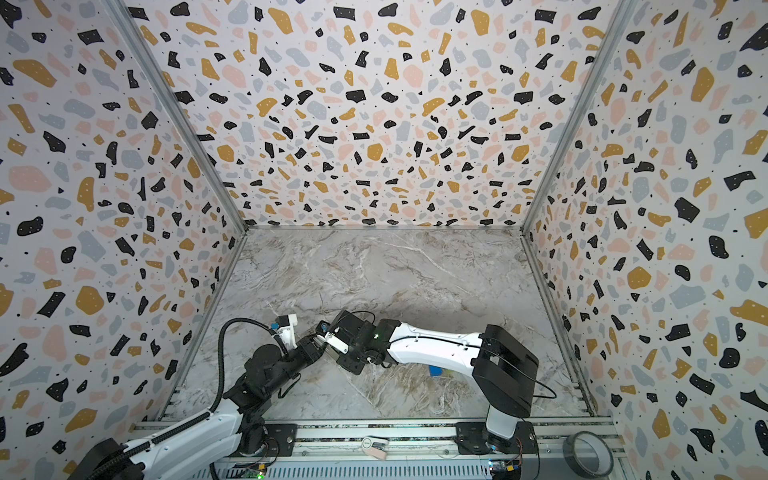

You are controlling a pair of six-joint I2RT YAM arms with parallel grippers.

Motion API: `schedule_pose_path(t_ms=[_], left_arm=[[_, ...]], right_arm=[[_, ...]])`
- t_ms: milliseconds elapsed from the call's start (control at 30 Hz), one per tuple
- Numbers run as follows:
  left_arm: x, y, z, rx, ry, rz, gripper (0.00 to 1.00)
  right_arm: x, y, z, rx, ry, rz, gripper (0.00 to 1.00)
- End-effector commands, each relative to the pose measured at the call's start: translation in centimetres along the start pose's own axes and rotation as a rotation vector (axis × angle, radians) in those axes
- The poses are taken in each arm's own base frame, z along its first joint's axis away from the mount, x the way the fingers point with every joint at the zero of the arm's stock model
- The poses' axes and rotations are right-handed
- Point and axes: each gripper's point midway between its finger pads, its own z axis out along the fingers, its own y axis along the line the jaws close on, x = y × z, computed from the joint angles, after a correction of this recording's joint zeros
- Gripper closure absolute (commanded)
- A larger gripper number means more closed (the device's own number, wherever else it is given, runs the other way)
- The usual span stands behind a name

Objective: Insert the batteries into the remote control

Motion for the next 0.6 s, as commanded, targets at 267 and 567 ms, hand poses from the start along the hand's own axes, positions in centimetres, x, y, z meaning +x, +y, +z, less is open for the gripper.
schedule_pose_path(t_ms=[267,567], left_arm=[[0.2,-0.5,-0.6,0.064,-0.017,0.008,1.0],[0.3,-0.3,-0.6,0.055,-0.014,0.012,1.0]], right_arm=[[-1.2,0.2,-1.2,-0.026,-0.063,0.026,1.0],[-0.6,-0.3,-1.2,0.006,-0.037,0.027,1.0]])
